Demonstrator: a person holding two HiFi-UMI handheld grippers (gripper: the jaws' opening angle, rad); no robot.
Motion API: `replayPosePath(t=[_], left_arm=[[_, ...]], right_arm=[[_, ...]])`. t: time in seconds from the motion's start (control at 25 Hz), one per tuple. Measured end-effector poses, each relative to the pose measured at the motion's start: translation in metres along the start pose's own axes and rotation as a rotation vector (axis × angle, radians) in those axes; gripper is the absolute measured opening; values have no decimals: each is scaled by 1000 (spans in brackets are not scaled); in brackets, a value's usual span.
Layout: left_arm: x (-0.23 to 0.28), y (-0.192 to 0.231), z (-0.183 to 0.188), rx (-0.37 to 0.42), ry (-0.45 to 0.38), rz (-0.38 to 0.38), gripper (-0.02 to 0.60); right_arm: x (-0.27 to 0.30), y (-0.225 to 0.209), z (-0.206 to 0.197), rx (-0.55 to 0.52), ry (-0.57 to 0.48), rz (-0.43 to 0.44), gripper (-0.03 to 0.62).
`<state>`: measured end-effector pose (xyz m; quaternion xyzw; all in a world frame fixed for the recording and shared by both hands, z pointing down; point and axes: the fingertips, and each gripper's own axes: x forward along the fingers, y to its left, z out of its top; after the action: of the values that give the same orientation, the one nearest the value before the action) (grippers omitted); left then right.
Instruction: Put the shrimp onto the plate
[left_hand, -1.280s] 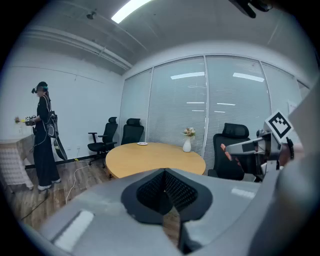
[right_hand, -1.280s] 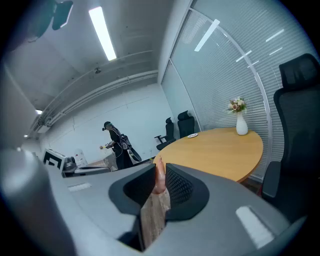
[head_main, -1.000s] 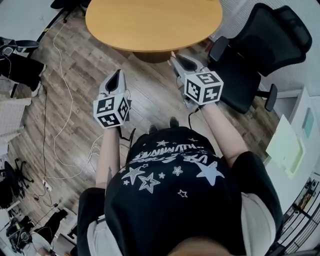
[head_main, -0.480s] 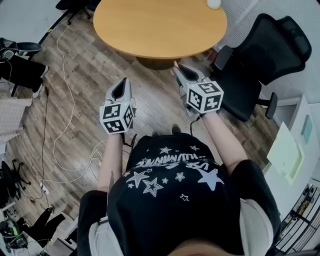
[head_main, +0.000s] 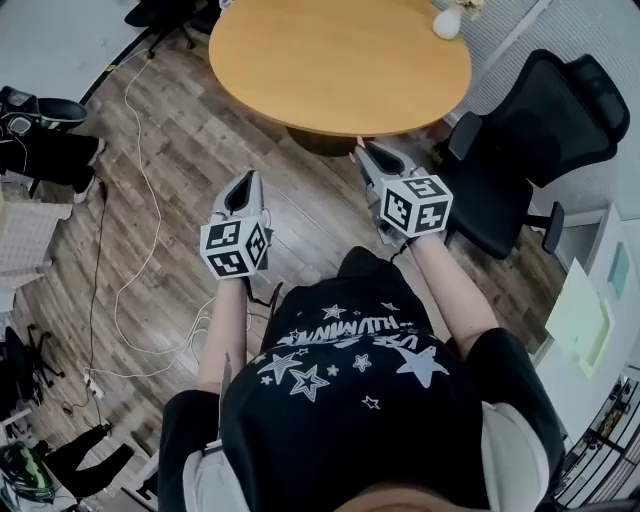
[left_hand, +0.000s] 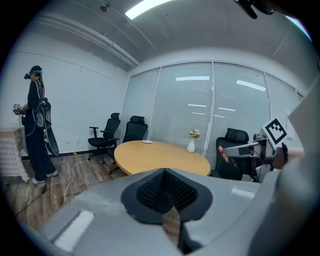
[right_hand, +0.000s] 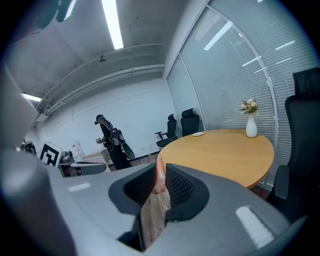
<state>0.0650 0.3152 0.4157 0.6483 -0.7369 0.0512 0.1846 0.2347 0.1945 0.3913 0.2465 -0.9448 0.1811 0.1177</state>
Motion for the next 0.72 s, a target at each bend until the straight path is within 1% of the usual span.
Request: replayPosePath(t=[0.16, 0.36, 0.56, 0.72], left_arm=[[14, 11, 2, -9, 5, 6, 2], [45, 39, 15, -10, -2, 42, 2], [89, 75, 39, -18, 0, 76, 2], [135, 100, 65, -32, 4, 83, 2]], right_arm=[[19, -8, 3, 0, 12, 9, 63], [67, -23, 19, 24, 10, 42, 63], [127, -49, 41, 41, 29, 54, 63], [173, -78, 67, 51, 38, 53, 63]])
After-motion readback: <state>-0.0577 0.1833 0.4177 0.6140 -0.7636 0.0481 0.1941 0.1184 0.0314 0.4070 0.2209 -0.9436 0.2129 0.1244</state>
